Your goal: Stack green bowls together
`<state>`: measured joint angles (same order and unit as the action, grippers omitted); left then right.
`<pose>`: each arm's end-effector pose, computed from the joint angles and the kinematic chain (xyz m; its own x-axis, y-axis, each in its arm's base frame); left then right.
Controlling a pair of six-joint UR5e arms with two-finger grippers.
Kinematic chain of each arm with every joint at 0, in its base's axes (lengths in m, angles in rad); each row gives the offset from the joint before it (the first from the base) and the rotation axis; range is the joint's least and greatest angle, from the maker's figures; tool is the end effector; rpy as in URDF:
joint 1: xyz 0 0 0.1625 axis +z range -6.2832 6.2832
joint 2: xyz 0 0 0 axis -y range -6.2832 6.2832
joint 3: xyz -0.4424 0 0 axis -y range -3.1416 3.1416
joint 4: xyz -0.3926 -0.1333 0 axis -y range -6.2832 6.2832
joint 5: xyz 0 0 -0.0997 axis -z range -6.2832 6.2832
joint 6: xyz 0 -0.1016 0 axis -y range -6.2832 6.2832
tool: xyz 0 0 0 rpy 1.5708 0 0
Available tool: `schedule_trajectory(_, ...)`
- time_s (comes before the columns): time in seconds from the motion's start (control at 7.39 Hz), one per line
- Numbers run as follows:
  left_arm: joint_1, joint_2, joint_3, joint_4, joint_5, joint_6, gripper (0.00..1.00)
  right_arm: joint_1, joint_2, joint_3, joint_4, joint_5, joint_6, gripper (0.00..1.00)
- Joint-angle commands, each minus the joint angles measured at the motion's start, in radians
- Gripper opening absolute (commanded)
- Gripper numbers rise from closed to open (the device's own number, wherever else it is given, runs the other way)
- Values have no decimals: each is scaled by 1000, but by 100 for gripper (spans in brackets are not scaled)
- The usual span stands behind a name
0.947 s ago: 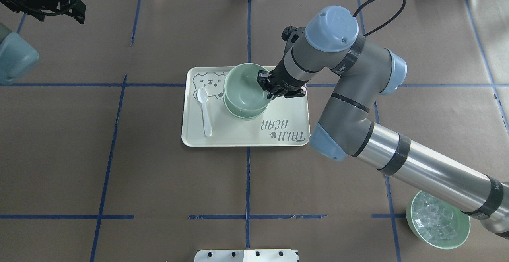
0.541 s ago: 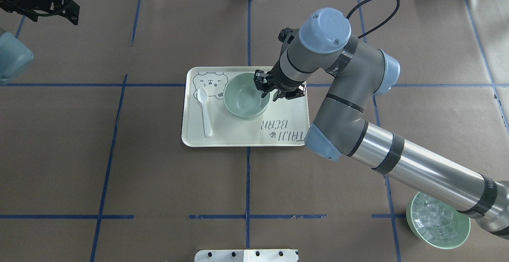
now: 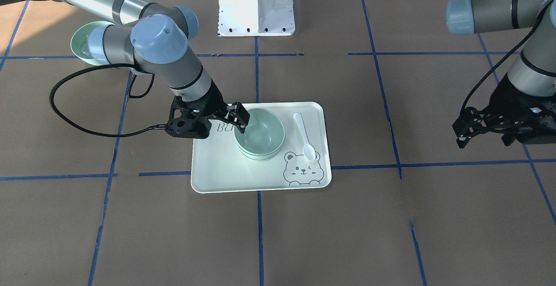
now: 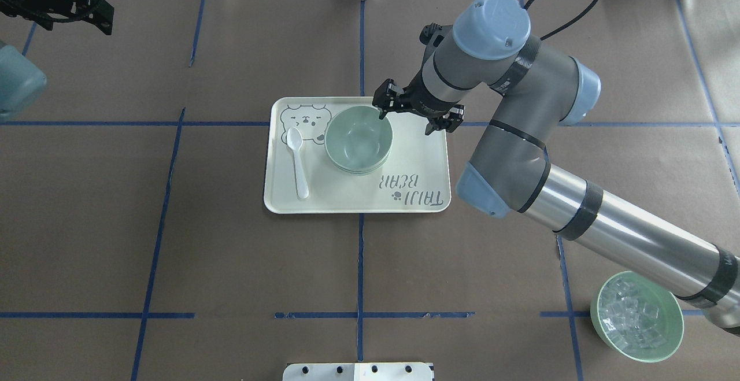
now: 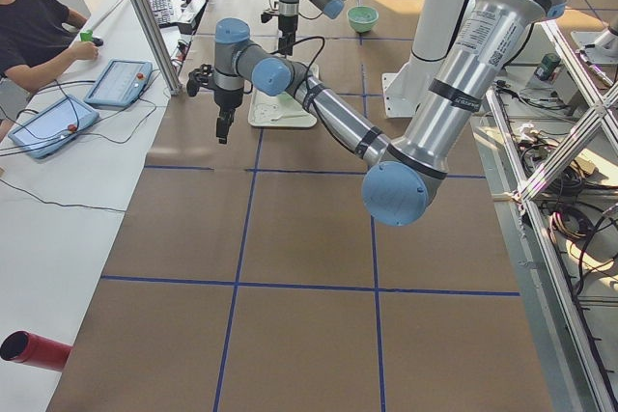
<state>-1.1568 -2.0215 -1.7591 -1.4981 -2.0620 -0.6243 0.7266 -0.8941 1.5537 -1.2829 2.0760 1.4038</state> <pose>0.1793 -0.6203 0.3487 0.7708 0.0242 -0.6366 0.1369 0.9696 0.2027 -0.4805 -0.5397 0.2378 0.4780 0.2303 0.8476 -0.2111 0.9669 -0.1436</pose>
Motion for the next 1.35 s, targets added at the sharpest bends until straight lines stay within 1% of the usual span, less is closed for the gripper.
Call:
schedule_trajectory(0.0,-33,18,1,45,-30,108,100,112,-124,99,-22,73,-136,100)
schedule_trajectory(0.14,-87,59,1,48,-102,192,100,175,-191,159,-64,108,-258,100)
schedule_trajectory(0.27,-143,93,0,51,-151,283,100,227,-245,195,-114,137,-384,100)
schedule_trajectory(0.41,-200,150,3,50,-176,387,100,294,-291,210,-162,171,-525,100)
schedule_trajectory(0.68,-288,225,30,48,-217,568,100,434,-435,204,-173,248,-850,100)
schedule_trajectory(0.95,-323,309,42,47,-222,687,100,563,-582,189,-176,254,-1172,100)
schedule_trajectory(1.22,-374,363,73,48,-227,757,100,663,-670,152,-177,256,-1377,100)
